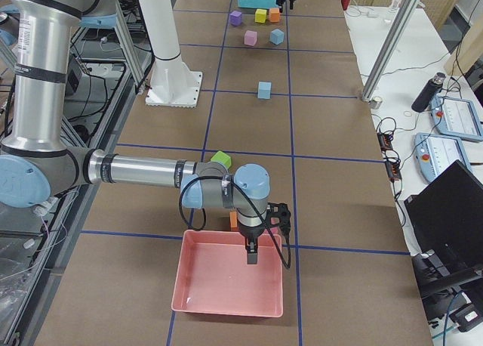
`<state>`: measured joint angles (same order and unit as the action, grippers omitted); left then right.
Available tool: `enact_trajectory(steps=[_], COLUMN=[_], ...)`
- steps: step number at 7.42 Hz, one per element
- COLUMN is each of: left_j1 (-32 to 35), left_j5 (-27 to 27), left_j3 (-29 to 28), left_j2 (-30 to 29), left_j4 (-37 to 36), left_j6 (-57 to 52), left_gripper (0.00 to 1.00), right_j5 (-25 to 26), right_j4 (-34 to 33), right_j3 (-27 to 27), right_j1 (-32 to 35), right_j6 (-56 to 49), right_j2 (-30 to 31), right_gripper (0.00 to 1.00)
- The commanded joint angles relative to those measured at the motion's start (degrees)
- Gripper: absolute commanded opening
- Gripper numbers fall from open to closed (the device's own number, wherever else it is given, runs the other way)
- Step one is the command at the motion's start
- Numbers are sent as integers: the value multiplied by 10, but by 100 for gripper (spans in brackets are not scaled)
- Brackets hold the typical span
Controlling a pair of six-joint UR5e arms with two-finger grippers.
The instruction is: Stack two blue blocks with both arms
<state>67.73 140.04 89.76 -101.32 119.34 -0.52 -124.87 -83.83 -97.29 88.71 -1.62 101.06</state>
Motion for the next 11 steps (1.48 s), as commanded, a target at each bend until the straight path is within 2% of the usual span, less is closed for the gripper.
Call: enact_trajectory(steps=[1, 2, 4, 7, 9, 11], left_j1=[-34, -48, -69, -94, -115, -117], left_j5=[-6, -36, -50, -53, -91, -93], left_j3=[-3, -9, -41, -55, -53, -60], left_j2=[-7, -15, -21, -17, -14, -13], left_j4=[4, 27, 72, 70, 70, 69], left_j6=[50, 74, 84, 87, 89, 89], left_gripper=[98, 98, 97, 98, 98, 97], right_j5=[-4, -5, -4, -5, -5, -5], right_j4=[1, 0, 0, 1, 0, 0], right_j3=[3, 4, 6, 6, 7, 8], right_j1=[1, 1, 1, 1, 1, 0], right_j6=[0, 0, 1, 3, 4, 6], right_j2=[11, 11, 11, 9, 9, 7], right_gripper=[100, 100, 100, 100, 100, 100])
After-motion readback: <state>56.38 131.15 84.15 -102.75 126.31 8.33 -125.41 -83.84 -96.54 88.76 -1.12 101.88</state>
